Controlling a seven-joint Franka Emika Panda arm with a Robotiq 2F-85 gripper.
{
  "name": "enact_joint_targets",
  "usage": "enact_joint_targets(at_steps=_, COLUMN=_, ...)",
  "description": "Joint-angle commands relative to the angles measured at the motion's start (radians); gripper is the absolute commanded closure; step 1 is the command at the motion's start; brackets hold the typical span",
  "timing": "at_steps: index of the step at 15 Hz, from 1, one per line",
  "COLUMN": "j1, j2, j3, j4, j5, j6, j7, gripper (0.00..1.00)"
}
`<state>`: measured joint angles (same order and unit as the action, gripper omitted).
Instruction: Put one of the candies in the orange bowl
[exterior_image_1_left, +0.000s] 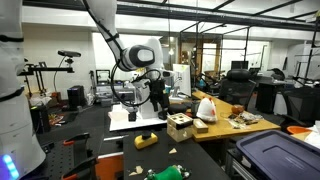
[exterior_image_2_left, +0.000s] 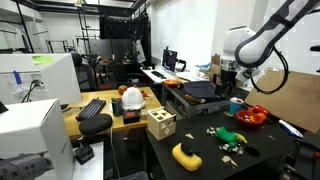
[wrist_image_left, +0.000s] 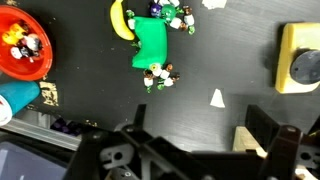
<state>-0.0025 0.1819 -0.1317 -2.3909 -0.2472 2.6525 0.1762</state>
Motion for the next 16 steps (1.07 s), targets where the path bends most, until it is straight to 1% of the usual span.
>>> enact_joint_targets(at_steps=1, j1=0.026, j2=0.076, j3=-0.054, j4=0.051, j5=-0.138, j6=0.006, j7=0.183, gripper=0.0)
enact_joint_targets(at_steps=2, j1=0.033, j2=0.099, j3=-0.069, j4=0.064, j5=-0.163, j6=0.0, j7=0.225, gripper=0.0)
enact_joint_targets(at_steps=4, j1=0.041, j2=0.145, j3=-0.09, j4=0.089, j5=-0.175, j6=-0.014, j7=0.276, gripper=0.0)
enact_joint_targets(at_steps=7, j1=0.059, j2=0.22, j3=-0.12, j4=0.126, j5=-0.161, j6=-0.025, j7=0.316, gripper=0.0)
enact_joint_targets(at_steps=9, j1=0.066, j2=0.264, j3=-0.129, j4=0.143, j5=-0.133, j6=-0.037, j7=0.326, gripper=0.0)
enact_joint_targets(at_steps=11, j1=0.066, j2=0.301, j3=-0.129, j4=0.152, j5=-0.089, j6=-0.051, j7=0.339, gripper=0.0)
enact_joint_targets(at_steps=16, j1=0.011, j2=0.357, j3=-0.09, j4=0.161, j5=0.129, j6=-0.129, j7=0.297, gripper=0.0)
